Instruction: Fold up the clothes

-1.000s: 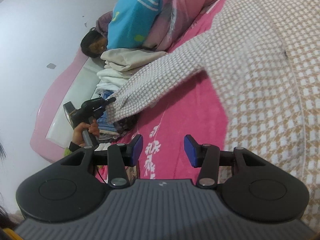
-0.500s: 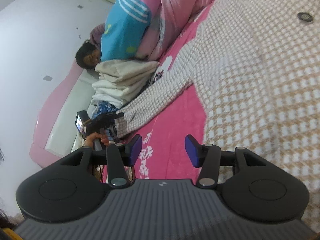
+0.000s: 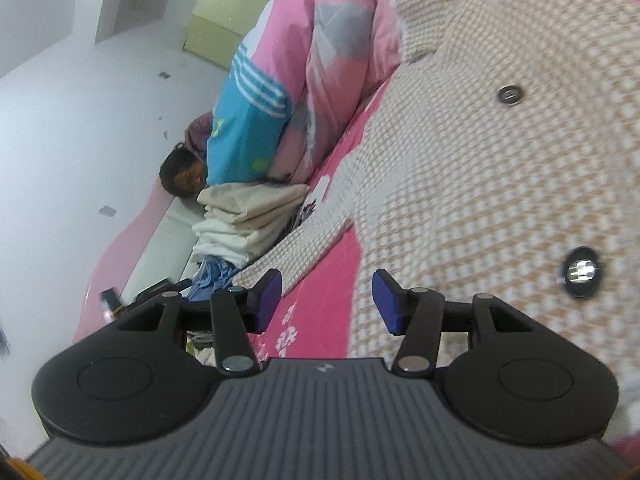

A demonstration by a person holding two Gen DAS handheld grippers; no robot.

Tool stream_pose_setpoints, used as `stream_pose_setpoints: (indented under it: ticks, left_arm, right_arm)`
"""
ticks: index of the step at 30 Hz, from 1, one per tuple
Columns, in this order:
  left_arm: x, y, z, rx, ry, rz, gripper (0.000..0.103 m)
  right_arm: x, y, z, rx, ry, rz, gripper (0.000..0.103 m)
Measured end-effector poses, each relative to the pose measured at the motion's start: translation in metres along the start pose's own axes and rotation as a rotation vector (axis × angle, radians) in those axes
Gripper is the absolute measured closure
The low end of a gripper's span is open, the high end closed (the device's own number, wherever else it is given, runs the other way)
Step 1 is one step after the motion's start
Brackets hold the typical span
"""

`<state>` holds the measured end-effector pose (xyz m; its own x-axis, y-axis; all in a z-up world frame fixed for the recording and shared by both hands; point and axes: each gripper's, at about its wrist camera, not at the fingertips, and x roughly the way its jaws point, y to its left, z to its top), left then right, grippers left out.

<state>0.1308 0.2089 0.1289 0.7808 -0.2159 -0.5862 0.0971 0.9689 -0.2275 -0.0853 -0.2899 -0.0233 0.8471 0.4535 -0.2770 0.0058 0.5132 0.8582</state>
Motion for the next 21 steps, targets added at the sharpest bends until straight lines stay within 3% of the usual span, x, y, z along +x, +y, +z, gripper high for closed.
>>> stream_pose_setpoints:
  ticks: [5,7,11,15,18,19,21]
  left_arm:
    - [0.004,-0.074,-0.051,-0.126,0.079,-0.366,0.038]
    - [0.028,-0.099,-0.072,-0.166,0.107,-0.442,0.038]
    - [0.092,-0.129,-0.112,-0.278,0.174,-0.458,0.04]
    - [0.16,-0.124,-0.129,-0.467,0.209,-0.392,0.042]
    - [0.205,-0.115,-0.135,-0.546,0.232,-0.392,0.042]
    - [0.217,-0.113,-0.137,-0.56,0.232,-0.394,0.045]
    - [0.231,-0.112,-0.139,-0.588,0.187,-0.395,0.061]
  right_arm:
    - [-0.008,-0.004,0.016,-0.032,-0.015,-0.023,0.053]
    - [-0.008,0.002,0.028,-0.06,-0.019,-0.028,0.053]
    - [-0.004,0.023,0.057,-0.14,-0.011,-0.033,0.053]
    - [0.02,0.05,0.089,-0.206,0.025,-0.031,0.053]
    - [0.05,0.062,0.116,-0.22,0.062,-0.041,0.053]
    - [0.062,0.064,0.124,-0.229,0.074,-0.048,0.053]
    - [0.086,0.068,0.137,-0.242,0.089,-0.066,0.053]
